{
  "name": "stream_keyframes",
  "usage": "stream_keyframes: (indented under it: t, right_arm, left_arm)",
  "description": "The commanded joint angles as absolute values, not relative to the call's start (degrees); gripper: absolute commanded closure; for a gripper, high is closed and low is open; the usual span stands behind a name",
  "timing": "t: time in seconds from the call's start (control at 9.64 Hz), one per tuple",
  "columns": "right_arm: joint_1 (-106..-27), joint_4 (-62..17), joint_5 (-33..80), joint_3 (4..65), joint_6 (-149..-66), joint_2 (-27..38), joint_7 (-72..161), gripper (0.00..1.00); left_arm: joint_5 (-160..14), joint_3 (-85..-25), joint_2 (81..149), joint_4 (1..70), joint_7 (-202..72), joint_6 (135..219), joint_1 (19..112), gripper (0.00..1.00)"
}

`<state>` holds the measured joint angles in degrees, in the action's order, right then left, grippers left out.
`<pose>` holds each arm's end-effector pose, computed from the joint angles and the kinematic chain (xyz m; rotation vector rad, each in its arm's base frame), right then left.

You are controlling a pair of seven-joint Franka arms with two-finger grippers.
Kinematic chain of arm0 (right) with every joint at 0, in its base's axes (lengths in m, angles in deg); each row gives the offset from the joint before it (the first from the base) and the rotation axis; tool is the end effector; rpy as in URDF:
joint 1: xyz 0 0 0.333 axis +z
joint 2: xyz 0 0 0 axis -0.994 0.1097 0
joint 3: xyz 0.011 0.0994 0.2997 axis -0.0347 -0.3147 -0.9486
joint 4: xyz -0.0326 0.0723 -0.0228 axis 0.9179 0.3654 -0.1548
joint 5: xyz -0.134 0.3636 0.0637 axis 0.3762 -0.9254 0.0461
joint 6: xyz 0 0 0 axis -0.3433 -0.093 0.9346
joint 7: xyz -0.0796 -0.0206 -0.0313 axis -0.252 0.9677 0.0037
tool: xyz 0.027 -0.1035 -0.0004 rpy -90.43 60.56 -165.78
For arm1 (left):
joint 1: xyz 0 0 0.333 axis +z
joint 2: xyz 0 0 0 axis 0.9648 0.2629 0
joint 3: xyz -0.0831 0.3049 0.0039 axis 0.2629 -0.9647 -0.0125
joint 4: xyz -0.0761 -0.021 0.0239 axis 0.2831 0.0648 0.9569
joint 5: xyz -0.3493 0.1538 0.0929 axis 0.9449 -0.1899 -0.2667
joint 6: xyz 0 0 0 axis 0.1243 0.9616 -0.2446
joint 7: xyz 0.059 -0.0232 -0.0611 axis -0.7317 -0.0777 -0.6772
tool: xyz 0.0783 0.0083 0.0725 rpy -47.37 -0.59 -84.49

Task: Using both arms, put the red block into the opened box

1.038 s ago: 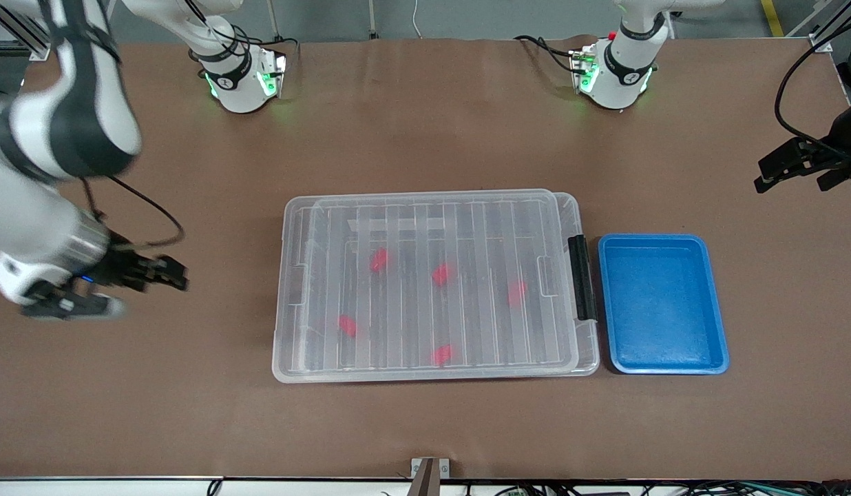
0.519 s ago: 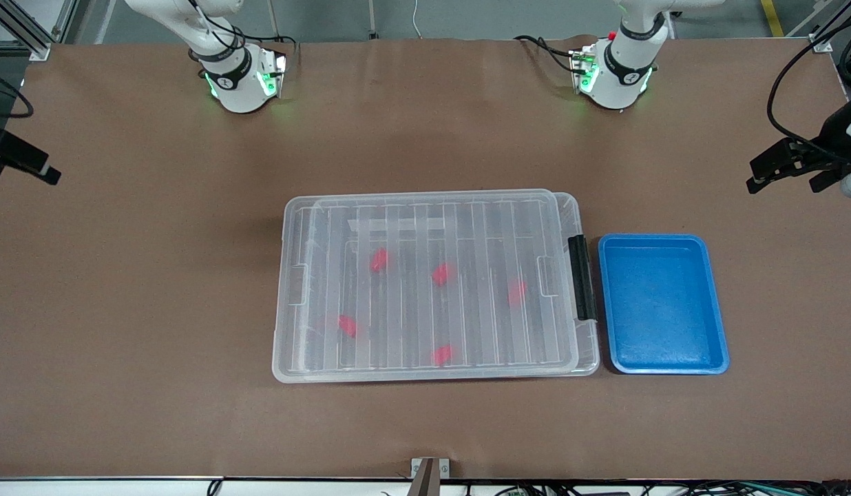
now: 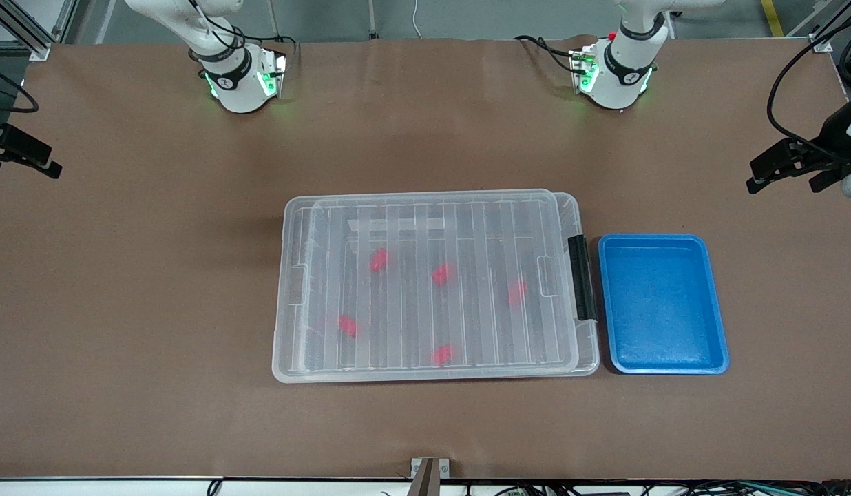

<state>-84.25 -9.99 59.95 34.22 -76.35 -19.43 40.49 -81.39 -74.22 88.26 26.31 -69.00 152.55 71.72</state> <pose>0.5369 -0.0513 0.6543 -3.1283 0.1279 0.0282 0.5529 -0.0201 0.6338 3.1253 0.0123 0.0752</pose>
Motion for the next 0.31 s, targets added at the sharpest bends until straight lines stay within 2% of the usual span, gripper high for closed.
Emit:
stream_keyframes:
  t: [0.0, 0.21]
  right_arm:
    - [-83.97, -10.75, 61.46, 34.11, -75.98, -20.04, 40.96, 0.0]
    - [-84.05, -10.75, 60.85, 34.11, -76.15, -20.04, 40.78, 0.0]
  left_arm:
    - [-81.27, -74.18, 88.05, 28.6, -68.49, 153.43, 71.68, 0.01]
    - [-81.27, -74.18, 88.14, 28.6, -68.58, 153.52, 71.68, 0.01]
